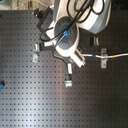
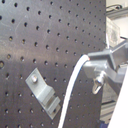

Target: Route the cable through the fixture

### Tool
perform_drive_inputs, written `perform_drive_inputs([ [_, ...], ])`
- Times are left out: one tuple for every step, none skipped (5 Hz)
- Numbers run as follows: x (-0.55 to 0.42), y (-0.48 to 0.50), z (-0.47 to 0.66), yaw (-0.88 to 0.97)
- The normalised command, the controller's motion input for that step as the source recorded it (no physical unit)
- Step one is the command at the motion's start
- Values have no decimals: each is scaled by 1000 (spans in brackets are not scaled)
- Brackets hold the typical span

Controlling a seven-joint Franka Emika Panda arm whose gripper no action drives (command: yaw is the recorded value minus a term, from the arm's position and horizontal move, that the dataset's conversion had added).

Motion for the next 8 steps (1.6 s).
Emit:
perform_drive_inputs([
  [10, -313, 291, 520],
  [-153, -322, 67, 457],
  [-425, -109, -4, 154],
  [-448, 373, 1, -317],
  [-334, 429, 35, -437],
  [-323, 402, 9, -306],
  [-299, 267, 0, -371],
  [-103, 70, 116, -166],
])
